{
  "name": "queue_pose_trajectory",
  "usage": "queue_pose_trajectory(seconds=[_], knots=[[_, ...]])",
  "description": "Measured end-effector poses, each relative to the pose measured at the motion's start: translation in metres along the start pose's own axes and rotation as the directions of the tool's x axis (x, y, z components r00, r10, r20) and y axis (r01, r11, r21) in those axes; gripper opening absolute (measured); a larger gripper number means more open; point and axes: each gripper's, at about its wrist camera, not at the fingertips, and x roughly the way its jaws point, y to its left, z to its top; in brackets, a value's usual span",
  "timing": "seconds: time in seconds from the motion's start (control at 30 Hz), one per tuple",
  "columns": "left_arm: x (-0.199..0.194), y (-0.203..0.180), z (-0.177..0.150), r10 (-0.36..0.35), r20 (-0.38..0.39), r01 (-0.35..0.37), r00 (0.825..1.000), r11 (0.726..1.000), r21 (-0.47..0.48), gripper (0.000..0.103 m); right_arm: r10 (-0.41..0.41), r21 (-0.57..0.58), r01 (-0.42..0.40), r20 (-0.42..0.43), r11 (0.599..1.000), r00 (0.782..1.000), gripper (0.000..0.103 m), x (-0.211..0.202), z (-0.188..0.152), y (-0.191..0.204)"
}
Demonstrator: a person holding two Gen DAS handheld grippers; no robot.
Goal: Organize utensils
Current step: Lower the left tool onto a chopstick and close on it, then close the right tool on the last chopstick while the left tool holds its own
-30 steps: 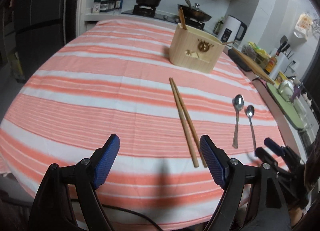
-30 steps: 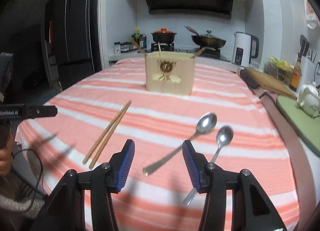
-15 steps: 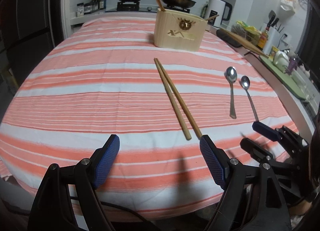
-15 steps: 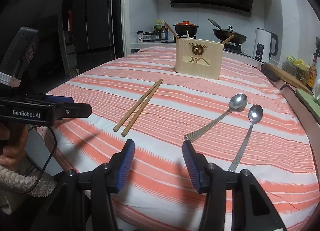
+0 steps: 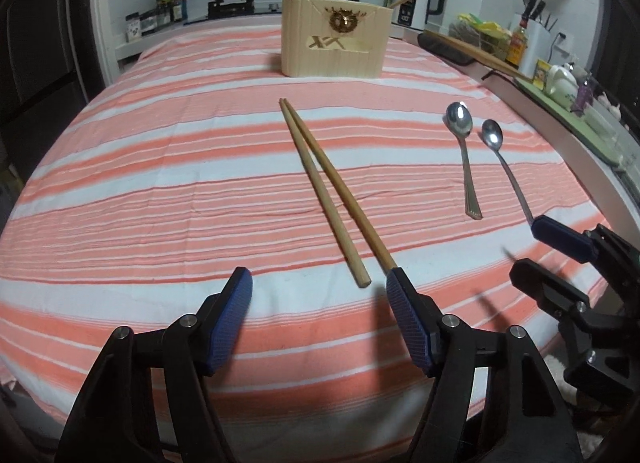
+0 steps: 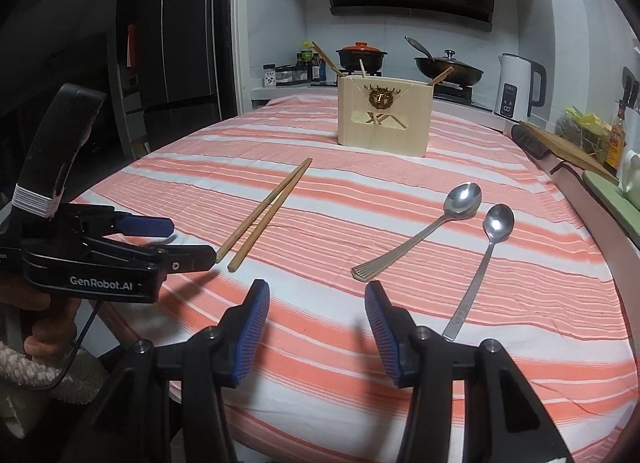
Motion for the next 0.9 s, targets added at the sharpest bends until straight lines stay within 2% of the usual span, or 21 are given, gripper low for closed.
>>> queue_pose_trajectory(seconds=[0.07, 0.1, 0.13, 0.2, 0.33, 0.43, 0.6, 0.8, 0.87, 0.9], knots=[[0.004, -0.002, 0.0, 0.007, -0.001, -0.007, 1.0, 1.0, 0.011, 0.053, 0.0, -0.004, 0.0, 0.001, 1.0, 1.0, 0.051, 0.0, 0.0, 0.001], [0.005, -0.003, 0.0, 0.01, 0.0, -0.01, 1.0, 1.0, 0.018, 0.044, 0.002, -0.01, -0.002, 0.002, 1.0, 1.0, 0.051, 0.0, 0.0, 0.002], [0.006, -0.005, 0.0, 0.013, 0.007, -0.014, 1.0, 0.999, 0.029, 0.029, 0.005, -0.017, -0.005, 0.001, 1.0, 1.0, 0.051, 0.0, 0.0, 0.003], [0.007, -0.008, 0.0, 0.003, 0.014, -0.004, 1.0, 0.999, 0.047, 0.007, 0.012, -0.034, -0.012, 0.0, 0.999, 1.0, 0.051, 0.001, 0.0, 0.007], [0.005, -0.004, -0.002, 0.012, 0.038, -0.012, 0.999, 1.0, 0.017, 0.005, 0.025, -0.05, -0.025, -0.009, 0.998, 1.0, 0.051, 0.005, 0.001, 0.012], [0.0, 0.009, -0.007, 0.049, 0.052, -0.046, 0.997, 0.997, -0.058, 0.004, 0.041, -0.063, -0.042, -0.022, 0.997, 0.999, 0.051, 0.011, 0.003, 0.018], [-0.01, 0.036, -0.016, 0.109, 0.05, -0.099, 0.993, 0.98, -0.172, 0.004, 0.111, -0.084, -0.114, -0.044, 0.99, 0.993, 0.047, 0.03, 0.008, 0.035], [-0.016, 0.04, -0.023, 0.114, 0.049, -0.104, 0.992, 0.979, -0.178, 0.005, 0.16, -0.052, -0.164, -0.074, 0.985, 0.984, 0.044, 0.055, 0.017, 0.053], [-0.015, 0.04, -0.023, 0.108, 0.049, -0.098, 0.993, 0.98, -0.173, 0.006, 0.148, -0.06, -0.154, -0.094, 0.986, 0.985, 0.039, 0.063, 0.016, 0.057], [-0.015, 0.041, -0.023, 0.101, 0.051, -0.091, 0.994, 0.98, -0.176, 0.007, 0.129, -0.069, -0.136, -0.095, 0.988, 0.987, 0.029, 0.065, 0.015, 0.058]])
